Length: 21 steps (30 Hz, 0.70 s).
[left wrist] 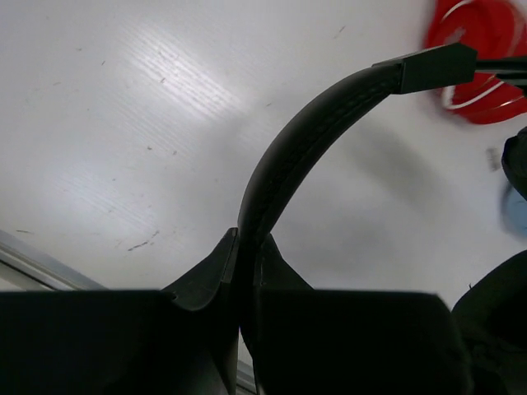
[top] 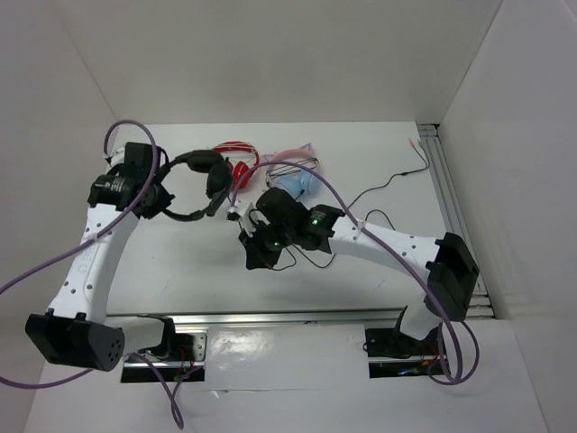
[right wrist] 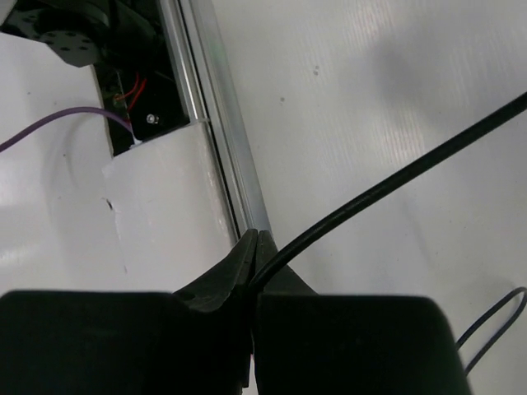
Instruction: Wrap the headphones
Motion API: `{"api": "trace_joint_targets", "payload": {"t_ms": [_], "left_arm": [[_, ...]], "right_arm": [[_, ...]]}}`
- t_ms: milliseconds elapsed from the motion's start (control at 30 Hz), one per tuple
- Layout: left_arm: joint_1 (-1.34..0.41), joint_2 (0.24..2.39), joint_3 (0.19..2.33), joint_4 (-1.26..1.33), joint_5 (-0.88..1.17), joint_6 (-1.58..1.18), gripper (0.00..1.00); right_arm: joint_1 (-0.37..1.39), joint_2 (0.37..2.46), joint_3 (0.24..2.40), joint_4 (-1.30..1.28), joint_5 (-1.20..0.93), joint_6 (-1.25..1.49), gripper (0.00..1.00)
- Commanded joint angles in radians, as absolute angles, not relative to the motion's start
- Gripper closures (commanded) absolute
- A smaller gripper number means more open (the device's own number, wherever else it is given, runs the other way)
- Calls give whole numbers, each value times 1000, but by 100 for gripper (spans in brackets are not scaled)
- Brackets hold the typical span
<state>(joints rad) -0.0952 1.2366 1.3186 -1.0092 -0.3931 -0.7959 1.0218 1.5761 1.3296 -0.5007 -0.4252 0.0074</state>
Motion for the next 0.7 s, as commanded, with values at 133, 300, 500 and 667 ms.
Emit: {"api": "trace_joint_targets", "payload": {"t_ms": [133, 300, 500, 667], "left_arm": [[-48, 1180, 1433, -1014, -275, -965, 100], [-48, 1117, 1372, -1014, -319, -1072, 100], [-48, 1031, 1232, -944, -324, -1147, 100], [-76, 1054, 1206, -917, -348, -1088, 100]], "right_arm": [[1106, 1678, 1354, -322, -419, 77, 100], [1161, 1807, 1459, -269, -465, 95, 100], [1203, 1859, 1543, -195, -544, 117, 100], [1177, 1859, 1586, -183, -597, 135, 94]]}}
